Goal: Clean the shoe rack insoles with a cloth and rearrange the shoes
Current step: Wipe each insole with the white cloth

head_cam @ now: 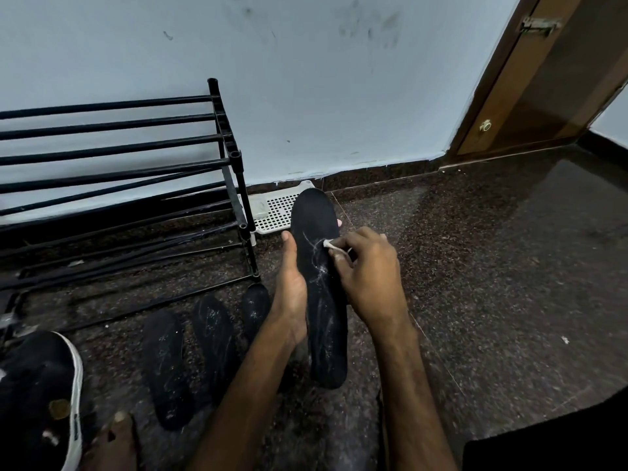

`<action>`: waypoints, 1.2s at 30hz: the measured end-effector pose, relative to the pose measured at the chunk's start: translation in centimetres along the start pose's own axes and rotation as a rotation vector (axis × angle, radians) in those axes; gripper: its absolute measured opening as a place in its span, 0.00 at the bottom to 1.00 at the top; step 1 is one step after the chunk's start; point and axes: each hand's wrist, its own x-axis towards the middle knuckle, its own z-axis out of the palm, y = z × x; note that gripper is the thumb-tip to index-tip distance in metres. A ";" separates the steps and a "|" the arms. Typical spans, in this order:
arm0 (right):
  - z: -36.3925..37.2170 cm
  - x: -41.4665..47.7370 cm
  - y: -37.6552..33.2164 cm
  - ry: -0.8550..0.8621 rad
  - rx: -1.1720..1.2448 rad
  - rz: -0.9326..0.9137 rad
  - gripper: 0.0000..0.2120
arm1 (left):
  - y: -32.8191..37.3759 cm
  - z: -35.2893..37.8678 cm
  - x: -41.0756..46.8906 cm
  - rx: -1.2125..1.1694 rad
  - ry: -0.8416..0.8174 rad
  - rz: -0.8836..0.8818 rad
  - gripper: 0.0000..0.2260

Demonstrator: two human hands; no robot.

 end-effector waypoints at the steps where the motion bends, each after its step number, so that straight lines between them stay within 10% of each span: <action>1: 0.0 0.0 -0.2 -0.064 0.056 -0.025 0.03 | 0.3 -0.2 0.0 -0.017 0.000 -0.004 0.38; 36: -2.0 0.7 -0.5 -0.032 -0.018 0.019 0.05 | -0.4 -1.1 0.6 0.153 -0.091 -0.063 0.37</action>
